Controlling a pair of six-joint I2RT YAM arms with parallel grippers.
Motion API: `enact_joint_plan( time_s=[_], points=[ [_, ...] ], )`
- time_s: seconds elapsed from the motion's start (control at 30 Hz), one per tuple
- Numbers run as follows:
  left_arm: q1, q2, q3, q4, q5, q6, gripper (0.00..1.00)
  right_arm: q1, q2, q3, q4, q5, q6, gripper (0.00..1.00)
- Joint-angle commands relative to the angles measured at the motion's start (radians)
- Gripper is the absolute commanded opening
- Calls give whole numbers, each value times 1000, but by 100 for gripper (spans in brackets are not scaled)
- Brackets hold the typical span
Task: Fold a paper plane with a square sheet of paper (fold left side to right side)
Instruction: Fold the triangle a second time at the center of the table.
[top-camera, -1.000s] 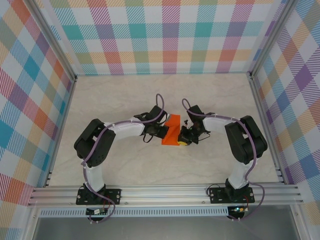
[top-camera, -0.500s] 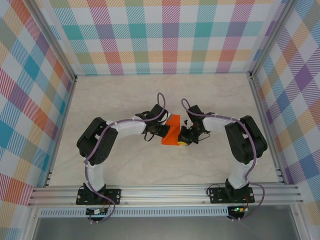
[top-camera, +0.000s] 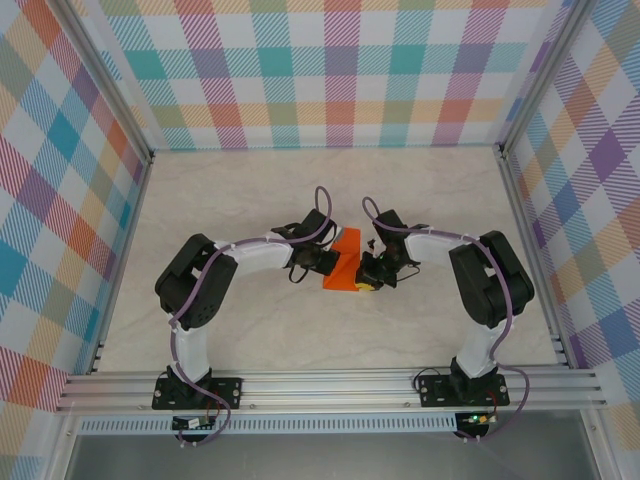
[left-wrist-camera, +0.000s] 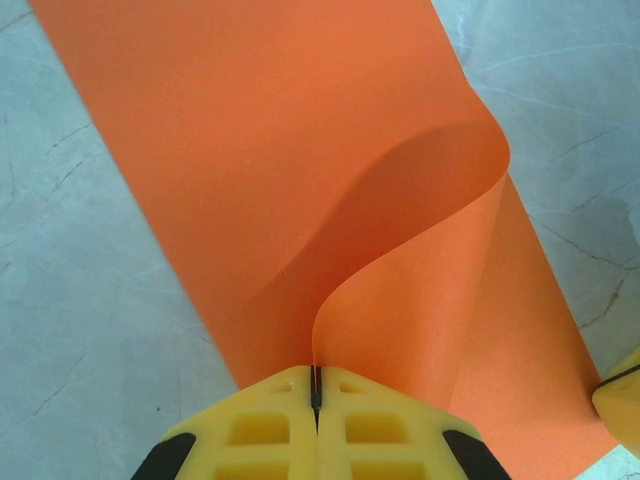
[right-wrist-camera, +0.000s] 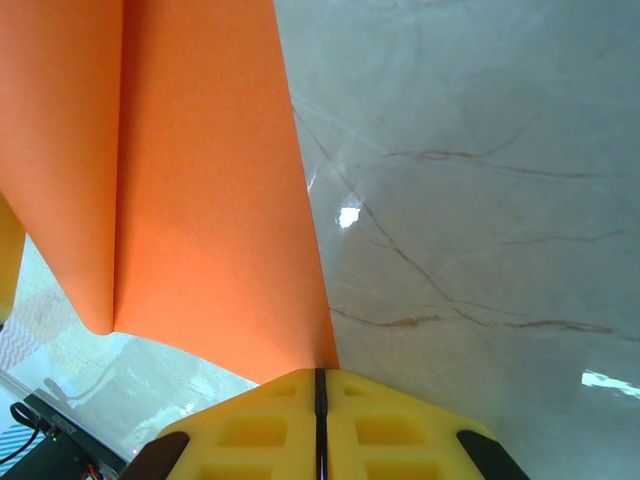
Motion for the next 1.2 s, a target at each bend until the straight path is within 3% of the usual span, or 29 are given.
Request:
enact_joint_plan(
  time_s=[0.0,0.57,0.77,1.17],
  points=[
    [12,1,-2,-17,-17,17,0,10,33,5,-51,30,-20,9],
    [13,7,-13,-12,-10,17,0,14,36,10,-41,19,-20,10],
    [12,17,-29,-2,5,13,0,13,-23,13,27,-10,-3,12],
    [12,26,-18,14,17,11,0,8,-87,37,-16,26,-16,11]
  ],
)
